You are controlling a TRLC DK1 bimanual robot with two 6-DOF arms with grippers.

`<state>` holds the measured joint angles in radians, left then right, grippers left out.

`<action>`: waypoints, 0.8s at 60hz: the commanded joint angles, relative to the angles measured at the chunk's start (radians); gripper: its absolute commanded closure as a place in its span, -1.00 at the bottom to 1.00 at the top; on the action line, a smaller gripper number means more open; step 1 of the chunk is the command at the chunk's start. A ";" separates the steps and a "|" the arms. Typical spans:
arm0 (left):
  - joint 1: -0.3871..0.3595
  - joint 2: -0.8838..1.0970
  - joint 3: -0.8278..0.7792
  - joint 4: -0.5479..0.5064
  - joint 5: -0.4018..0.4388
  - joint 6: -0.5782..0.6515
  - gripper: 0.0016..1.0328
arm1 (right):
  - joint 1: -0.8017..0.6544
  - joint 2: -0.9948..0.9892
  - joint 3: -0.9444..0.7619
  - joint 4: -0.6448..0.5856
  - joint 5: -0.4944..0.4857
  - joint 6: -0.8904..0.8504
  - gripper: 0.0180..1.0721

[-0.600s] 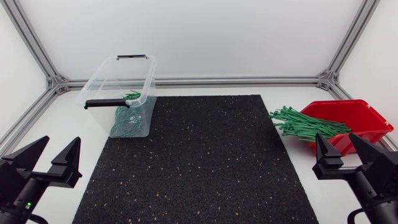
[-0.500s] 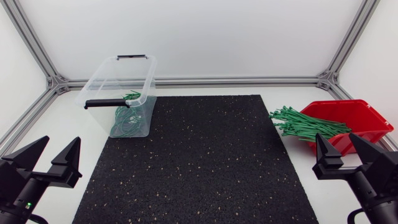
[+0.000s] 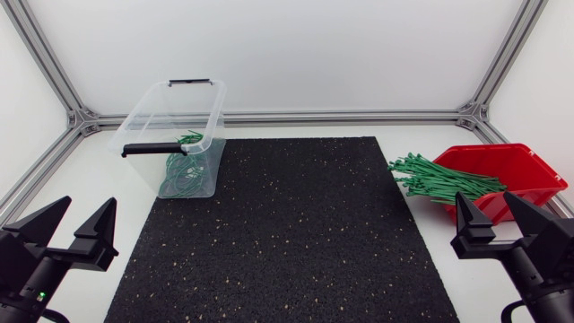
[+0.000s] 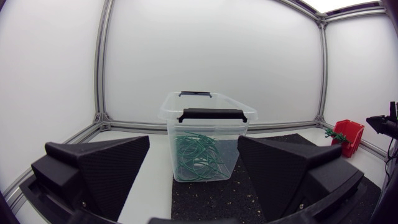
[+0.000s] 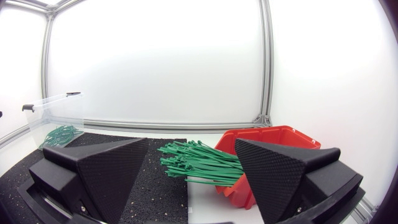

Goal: Take a green cable tie from the red box, thread the tail through the head to close it, then place it in the transparent bin on the left.

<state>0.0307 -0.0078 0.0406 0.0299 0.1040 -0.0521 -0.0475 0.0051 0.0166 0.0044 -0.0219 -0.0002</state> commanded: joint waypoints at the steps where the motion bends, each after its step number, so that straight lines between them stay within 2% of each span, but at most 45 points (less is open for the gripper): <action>1: 0.000 -0.003 -0.044 -0.002 -0.001 -0.005 -0.92 | 0.001 -0.013 -0.007 0.022 0.000 -0.001 -0.93; 26: -0.002 -0.003 -0.044 -0.004 -0.001 -0.005 -0.92 | 0.003 0.041 0.160 -0.007 0.000 -0.018 -0.93; 41: -0.002 -0.003 -0.044 -0.004 -0.001 -0.005 -0.92 | 0.000 0.292 0.347 -0.044 -0.001 -0.038 -0.93; 48: 0.000 -0.003 -0.044 -0.004 -0.001 -0.005 -0.92 | -0.014 0.424 0.471 -0.139 0.005 -0.093 -0.92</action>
<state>0.0307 -0.0078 0.0406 0.0299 0.1040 -0.0521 -0.0494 0.3584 0.4129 -0.0937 -0.0242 -0.0479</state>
